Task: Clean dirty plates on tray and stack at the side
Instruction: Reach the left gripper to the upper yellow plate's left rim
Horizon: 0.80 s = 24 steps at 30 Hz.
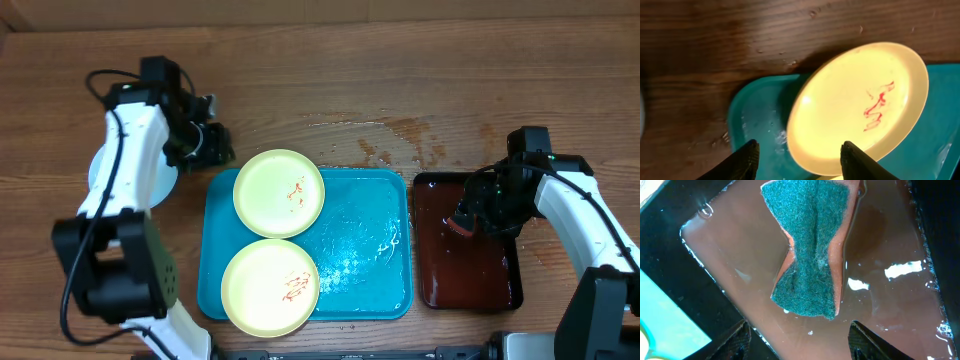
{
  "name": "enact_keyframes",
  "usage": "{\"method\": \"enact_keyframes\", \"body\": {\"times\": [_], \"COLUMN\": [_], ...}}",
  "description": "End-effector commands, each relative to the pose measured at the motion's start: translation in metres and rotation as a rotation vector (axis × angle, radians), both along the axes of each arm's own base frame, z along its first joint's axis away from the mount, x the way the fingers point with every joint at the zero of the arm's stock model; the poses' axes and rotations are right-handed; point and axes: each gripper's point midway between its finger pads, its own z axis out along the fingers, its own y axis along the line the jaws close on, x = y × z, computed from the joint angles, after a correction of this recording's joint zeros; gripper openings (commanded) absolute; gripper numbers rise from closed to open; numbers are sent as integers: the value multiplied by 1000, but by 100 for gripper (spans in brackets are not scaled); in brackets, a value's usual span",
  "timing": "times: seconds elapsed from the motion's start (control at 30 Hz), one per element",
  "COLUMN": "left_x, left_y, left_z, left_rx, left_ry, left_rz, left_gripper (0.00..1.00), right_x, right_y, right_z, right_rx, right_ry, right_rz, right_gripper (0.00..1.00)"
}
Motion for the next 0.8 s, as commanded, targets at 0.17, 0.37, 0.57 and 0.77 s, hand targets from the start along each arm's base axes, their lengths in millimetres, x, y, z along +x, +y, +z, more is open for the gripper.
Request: {"method": "enact_keyframes", "body": {"times": [0.17,0.37,0.57,0.77], "left_x": [-24,-40,-40,-35], "left_y": [-57,-42,-38,-39], "left_z": [-30,-64,-65,-34], "left_rx": [-48,84,102,156], "left_ry": [73,145,133,44], "left_rz": [-287,-199,-178,-201], "left_gripper": [49,45,44,47], "right_x": [3,2,-1,0], "right_y": [1,2,2,2], "right_z": [3,3,3,3], "right_rx": [5,8,8,8], "right_ry": [-14,-16,-9,-13], "right_rz": [1,24,34,33], "right_gripper": [66,69,69,71]}}
